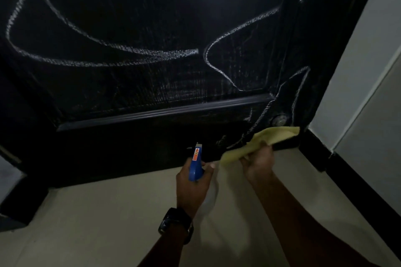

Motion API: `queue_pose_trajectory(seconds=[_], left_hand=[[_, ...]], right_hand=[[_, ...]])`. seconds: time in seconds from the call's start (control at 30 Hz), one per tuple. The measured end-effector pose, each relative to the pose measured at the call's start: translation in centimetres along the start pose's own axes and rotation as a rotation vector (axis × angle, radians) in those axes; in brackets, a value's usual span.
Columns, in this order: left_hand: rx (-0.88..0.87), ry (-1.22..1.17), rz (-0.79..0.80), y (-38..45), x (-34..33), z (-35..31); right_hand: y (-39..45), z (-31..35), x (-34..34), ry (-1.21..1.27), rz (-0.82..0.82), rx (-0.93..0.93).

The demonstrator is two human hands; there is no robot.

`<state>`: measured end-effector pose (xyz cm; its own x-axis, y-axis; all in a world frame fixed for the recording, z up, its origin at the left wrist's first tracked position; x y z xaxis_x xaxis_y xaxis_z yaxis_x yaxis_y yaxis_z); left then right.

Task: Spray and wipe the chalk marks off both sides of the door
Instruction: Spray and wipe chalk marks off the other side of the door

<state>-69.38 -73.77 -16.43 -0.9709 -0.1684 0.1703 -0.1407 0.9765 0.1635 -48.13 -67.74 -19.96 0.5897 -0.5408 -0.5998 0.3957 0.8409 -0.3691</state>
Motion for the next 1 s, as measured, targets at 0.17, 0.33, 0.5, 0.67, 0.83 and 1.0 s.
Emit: queue_pose_trajectory(seconds=[0.17, 0.33, 0.5, 0.67, 0.83, 1.0], left_hand=[[-0.036, 0.013, 0.017, -0.1, -0.9, -0.5], [-0.062, 0.107, -0.068, -1.9, 1.9, -0.1], [-0.042, 0.14, -0.204, -4.1, 9.2, 0.6], [0.013, 0.131, -0.234, -4.4, 16.0, 1.6], [-0.027, 0.181, -0.311, -3.9, 17.8, 2.4], [-0.059, 0.173, -0.299, -3.5, 17.7, 2.8]], right_hand=[[-2.7, -2.9, -6.1, -0.217, 0.136, 0.003], [-1.9, -6.0, -7.3, -0.513, 0.312, 0.02], [-1.0, -1.7, -6.2, -0.553, 0.119, 0.294], [-3.4, 0.7, -9.0, -0.704, 0.094, 0.586], [-10.1, -12.5, -18.0, -0.91, 0.49, 0.696], [-10.6, -17.1, -18.5, -1.019, 0.622, 0.721]])
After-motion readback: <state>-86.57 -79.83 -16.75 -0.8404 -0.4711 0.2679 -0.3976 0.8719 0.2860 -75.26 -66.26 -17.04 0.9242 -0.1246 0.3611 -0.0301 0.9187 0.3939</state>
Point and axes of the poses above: each hand's wrist, its own y-axis towards the middle knuckle, its own x-axis out of the back of the hand, z = x × y, the point moved 8 cm from there along y, towards the middle knuckle, and after that the axes turned 3 degrees about z, right-handed, at the moved point
